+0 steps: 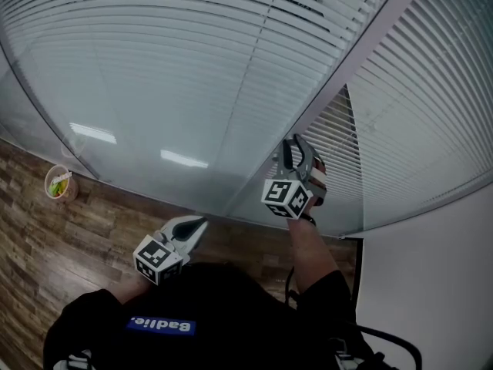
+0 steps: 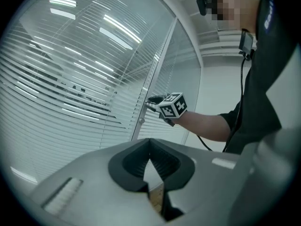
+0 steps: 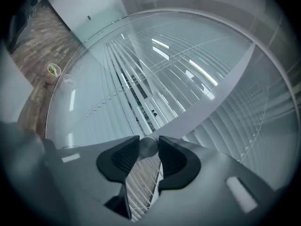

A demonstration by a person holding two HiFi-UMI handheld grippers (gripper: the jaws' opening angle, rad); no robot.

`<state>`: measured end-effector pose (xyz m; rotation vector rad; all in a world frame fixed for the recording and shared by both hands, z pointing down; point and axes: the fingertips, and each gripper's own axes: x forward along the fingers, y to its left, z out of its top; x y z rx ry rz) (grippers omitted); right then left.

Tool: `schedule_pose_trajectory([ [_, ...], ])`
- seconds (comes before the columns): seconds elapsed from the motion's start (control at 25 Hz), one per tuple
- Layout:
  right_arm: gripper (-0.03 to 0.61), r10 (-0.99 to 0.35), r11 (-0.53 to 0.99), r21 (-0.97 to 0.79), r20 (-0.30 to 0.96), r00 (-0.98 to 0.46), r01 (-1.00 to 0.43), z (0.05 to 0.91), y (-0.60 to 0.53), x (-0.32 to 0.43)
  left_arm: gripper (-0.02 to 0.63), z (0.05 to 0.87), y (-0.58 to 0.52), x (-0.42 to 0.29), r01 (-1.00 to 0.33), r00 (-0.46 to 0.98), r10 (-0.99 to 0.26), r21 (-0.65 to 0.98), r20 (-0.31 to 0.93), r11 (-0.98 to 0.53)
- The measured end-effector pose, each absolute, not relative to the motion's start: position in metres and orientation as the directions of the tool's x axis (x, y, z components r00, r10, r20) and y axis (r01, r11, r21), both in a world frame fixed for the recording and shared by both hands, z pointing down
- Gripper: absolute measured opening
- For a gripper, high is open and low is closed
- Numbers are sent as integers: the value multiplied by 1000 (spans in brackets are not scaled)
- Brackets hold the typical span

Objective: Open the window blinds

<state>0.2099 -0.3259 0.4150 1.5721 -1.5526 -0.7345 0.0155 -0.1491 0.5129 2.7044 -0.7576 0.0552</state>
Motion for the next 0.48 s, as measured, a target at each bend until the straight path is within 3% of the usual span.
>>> schedule_pose_trajectory([
  [0.2,130,-989,111,892,143,40,-438,415,-325,205,0,513,-150,17,-510,859,-498,303,123,-805],
  [0.48,146,-989,130,980,138,48,-149,420,-325,208,0,511,-151,19,-509,859,-498,304,119,-805],
])
